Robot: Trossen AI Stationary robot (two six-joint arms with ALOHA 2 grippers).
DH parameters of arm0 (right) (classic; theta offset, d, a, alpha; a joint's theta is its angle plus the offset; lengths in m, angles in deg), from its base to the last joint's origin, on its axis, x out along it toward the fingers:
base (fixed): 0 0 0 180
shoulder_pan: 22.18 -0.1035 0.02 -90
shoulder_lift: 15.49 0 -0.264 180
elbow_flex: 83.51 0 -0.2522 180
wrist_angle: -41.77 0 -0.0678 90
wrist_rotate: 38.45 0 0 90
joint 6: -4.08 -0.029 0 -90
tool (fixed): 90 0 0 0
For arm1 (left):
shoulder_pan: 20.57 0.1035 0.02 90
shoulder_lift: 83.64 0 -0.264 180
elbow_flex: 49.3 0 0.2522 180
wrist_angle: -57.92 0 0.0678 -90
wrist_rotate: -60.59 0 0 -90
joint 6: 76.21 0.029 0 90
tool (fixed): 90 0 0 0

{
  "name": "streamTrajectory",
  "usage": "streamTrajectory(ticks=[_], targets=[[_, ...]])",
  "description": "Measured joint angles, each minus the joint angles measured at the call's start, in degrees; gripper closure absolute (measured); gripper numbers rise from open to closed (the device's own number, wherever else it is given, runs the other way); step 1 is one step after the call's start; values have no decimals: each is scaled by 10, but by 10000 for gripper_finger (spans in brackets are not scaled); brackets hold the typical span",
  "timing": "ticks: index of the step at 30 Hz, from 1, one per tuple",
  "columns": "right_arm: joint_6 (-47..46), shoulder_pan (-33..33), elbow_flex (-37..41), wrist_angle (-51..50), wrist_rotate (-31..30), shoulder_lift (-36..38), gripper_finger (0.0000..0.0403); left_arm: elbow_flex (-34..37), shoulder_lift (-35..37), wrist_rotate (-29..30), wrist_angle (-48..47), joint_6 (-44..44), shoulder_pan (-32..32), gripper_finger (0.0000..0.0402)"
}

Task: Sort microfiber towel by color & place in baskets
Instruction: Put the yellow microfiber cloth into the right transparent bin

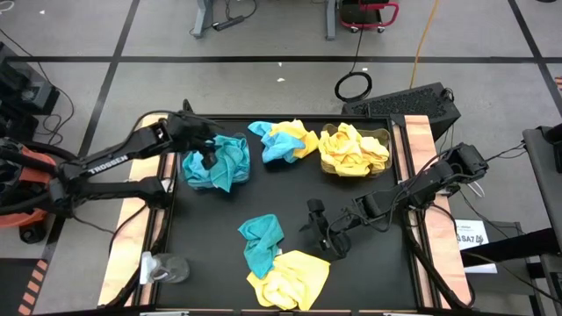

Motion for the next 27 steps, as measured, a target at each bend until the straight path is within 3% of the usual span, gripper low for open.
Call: streamTrajectory(ticks=[9, 20, 27], targets=[[4, -8, 0, 18, 41, 0, 188, 0, 19, -97, 0, -14, -46, 195], [15, -51, 0, 59, 45, -4, 188, 0, 18, -99, 38, -58, -153, 195], [11, -67, 0, 133, 63, -71, 188, -1, -3, -99, 76, -73, -233, 195]])
